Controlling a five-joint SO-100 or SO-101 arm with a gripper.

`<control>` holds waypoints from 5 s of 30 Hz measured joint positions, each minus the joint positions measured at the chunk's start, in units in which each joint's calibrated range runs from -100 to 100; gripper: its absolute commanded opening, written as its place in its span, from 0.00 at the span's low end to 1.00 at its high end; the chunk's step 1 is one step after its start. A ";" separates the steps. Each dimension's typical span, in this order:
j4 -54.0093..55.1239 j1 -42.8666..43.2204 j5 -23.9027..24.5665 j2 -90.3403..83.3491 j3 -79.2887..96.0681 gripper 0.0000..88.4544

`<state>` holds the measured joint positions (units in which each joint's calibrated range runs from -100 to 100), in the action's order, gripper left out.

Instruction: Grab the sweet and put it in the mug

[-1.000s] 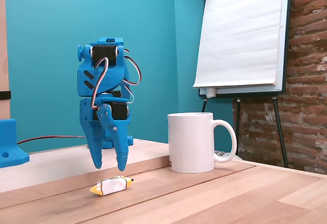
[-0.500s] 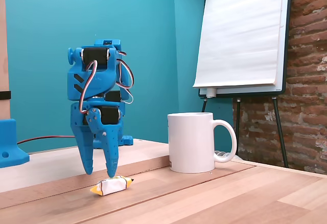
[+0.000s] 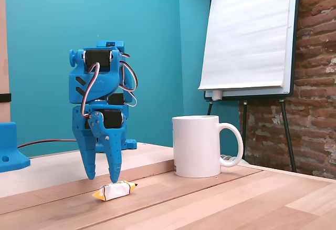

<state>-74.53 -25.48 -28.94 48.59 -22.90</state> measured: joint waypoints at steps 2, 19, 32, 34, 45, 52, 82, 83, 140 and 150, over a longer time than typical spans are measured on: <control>0.00 0.00 -0.15 0.00 -0.18 0.27; 0.00 0.00 -9.77 0.00 -0.54 0.27; 0.41 2.51 -12.89 0.00 -0.54 0.27; 0.41 2.66 -13.19 0.00 -0.54 0.27; 0.41 2.66 -14.55 0.00 -0.54 0.27; 0.41 2.66 -19.29 0.00 -0.54 0.27; 0.41 -0.15 -22.47 4.36 -0.72 0.27; 0.41 -0.15 -22.47 4.54 -0.72 0.27; -0.16 13.29 -2.83 -46.50 24.92 0.04; -0.16 26.66 1.81 -62.49 36.58 0.04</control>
<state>-74.69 1.18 -27.13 -13.90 13.67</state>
